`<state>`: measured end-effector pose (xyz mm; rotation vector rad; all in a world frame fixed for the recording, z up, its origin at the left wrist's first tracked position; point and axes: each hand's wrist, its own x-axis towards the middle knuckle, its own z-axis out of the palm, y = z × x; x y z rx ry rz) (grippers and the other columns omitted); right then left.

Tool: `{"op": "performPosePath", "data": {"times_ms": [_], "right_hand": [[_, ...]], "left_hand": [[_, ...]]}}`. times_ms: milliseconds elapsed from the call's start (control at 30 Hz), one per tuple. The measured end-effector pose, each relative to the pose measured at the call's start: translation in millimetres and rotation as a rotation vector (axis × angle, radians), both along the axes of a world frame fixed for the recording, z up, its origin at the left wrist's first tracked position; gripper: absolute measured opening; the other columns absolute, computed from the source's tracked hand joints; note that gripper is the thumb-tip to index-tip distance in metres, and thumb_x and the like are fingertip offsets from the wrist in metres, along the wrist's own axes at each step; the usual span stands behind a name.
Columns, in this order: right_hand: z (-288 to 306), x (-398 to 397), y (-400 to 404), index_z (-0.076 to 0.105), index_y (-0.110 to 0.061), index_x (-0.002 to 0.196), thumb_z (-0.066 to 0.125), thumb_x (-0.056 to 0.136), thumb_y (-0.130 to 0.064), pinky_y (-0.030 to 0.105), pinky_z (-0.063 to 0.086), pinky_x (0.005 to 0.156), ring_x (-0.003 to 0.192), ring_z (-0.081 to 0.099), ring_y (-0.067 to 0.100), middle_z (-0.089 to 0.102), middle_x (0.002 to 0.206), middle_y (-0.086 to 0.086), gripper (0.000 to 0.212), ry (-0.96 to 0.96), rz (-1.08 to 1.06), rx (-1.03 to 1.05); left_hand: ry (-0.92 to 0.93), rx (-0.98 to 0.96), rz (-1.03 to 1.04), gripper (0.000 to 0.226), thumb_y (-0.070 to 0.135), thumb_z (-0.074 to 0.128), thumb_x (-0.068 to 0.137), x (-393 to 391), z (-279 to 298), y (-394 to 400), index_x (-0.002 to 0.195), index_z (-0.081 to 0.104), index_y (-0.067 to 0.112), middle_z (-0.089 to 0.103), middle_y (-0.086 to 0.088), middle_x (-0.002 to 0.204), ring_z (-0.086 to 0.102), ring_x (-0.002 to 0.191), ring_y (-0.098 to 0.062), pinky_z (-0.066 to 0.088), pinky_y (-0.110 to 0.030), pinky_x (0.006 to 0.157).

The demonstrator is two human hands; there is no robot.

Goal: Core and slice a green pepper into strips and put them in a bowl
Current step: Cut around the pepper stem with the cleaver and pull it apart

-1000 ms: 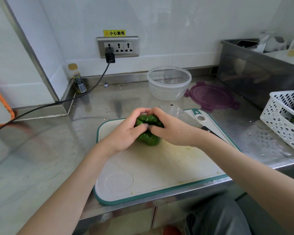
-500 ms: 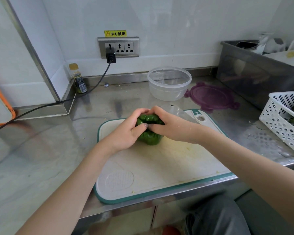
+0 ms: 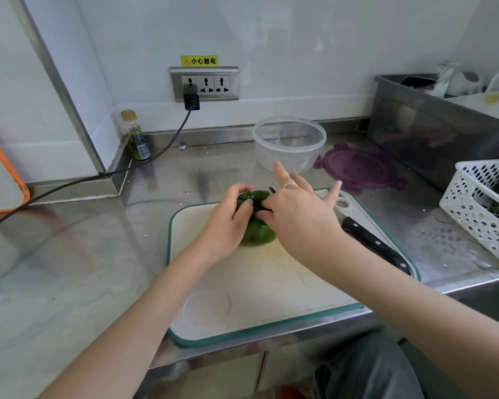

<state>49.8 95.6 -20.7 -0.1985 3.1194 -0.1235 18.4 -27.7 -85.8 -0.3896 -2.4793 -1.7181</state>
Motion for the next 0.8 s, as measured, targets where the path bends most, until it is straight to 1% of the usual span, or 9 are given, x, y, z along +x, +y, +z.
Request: {"op": "performPosePath", "data": {"times_ms": [100,200,300,400,467,533,633,700,800], "right_hand": [[0,-4,-7,0.06,-0.024,0.103,0.049,0.098,-0.025,0.076,0.001,0.1,0.145,-0.006,0.028,-0.017,0.158,-0.001,0.012,-0.112,-0.034,0.043],[7,-10,0,0.058,-0.019,0.094,0.05,0.097,-0.028,0.07,0.008,0.107,0.144,-0.015,0.027,-0.029,0.153,-0.011,0.012,-0.177,0.072,0.003],[17,-18,11,0.067,-0.018,0.101,0.052,0.093,-0.042,0.064,0.012,0.111,0.144,-0.012,0.024,-0.018,0.156,-0.015,0.029,-0.141,0.262,0.126],[26,-29,11,0.074,-0.022,0.089,0.057,0.083,-0.059,0.064,0.007,0.111,0.143,-0.008,0.015,0.006,0.157,-0.018,0.042,0.009,0.433,0.294],[27,-31,7,0.074,-0.024,0.089,0.056,0.084,-0.056,0.069,0.003,0.108,0.143,-0.017,0.014,-0.003,0.157,-0.018,0.037,0.052,0.521,0.369],[26,-31,3,0.071,-0.028,0.094,0.057,0.086,-0.046,0.074,0.004,0.105,0.141,-0.026,0.017,-0.017,0.156,-0.016,0.025,0.084,0.57,0.432],[26,-33,-3,0.069,-0.03,0.101,0.058,0.084,-0.039,0.078,0.002,0.1,0.141,-0.028,0.019,-0.014,0.157,-0.013,0.022,0.072,0.551,0.495],[24,-39,-2,0.071,-0.026,0.097,0.061,0.083,-0.038,0.077,0.0,0.101,0.141,-0.027,0.016,-0.009,0.158,-0.014,0.021,0.059,0.578,0.429],[12,-46,7,0.074,-0.016,0.09,0.068,0.081,-0.033,0.068,-0.001,0.109,0.141,-0.022,0.005,-0.002,0.157,-0.02,0.021,0.033,0.664,0.107]], "left_hand": [[0.04,-0.001,-0.039,0.024,0.012,0.037,0.099,2,-1,1,0.121,0.046,0.017,0.057,0.012,0.101,0.055,0.094,-0.005,0.043,-0.011,0.079],[0.028,0.021,-0.103,0.027,0.012,0.04,0.099,2,-1,-3,0.125,0.042,0.017,0.054,0.011,0.109,0.053,0.101,-0.004,0.042,-0.007,0.083],[-0.032,0.024,-0.23,0.051,0.016,0.065,0.086,2,2,-8,0.128,0.036,0.019,0.052,0.003,0.12,0.054,0.11,-0.008,0.046,-0.015,0.089],[-0.033,-0.026,-0.277,0.081,0.015,0.086,0.061,1,3,-11,0.122,0.035,0.033,0.053,0.011,0.116,0.055,0.103,0.004,0.044,-0.01,0.085],[0.0,-0.127,-0.219,0.086,0.013,0.089,0.055,1,4,-14,0.115,0.034,0.043,0.051,0.02,0.112,0.052,0.101,0.012,0.04,-0.004,0.082],[0.058,-0.169,-0.167,0.083,0.012,0.088,0.056,1,4,-15,0.114,0.035,0.038,0.05,0.023,0.107,0.049,0.096,0.019,0.036,0.002,0.077],[0.101,-0.165,-0.134,0.084,0.01,0.087,0.057,2,4,-13,0.119,0.036,0.031,0.049,0.025,0.104,0.046,0.092,0.025,0.034,0.004,0.076],[0.08,-0.141,-0.155,0.083,0.01,0.087,0.058,2,4,-14,0.121,0.037,0.029,0.051,0.023,0.106,0.048,0.096,0.02,0.036,0.002,0.078],[0.054,-0.117,-0.186,0.078,0.01,0.087,0.058,-1,4,-17,0.117,0.04,0.027,0.055,0.019,0.108,0.053,0.1,0.01,0.041,-0.005,0.08]]}}
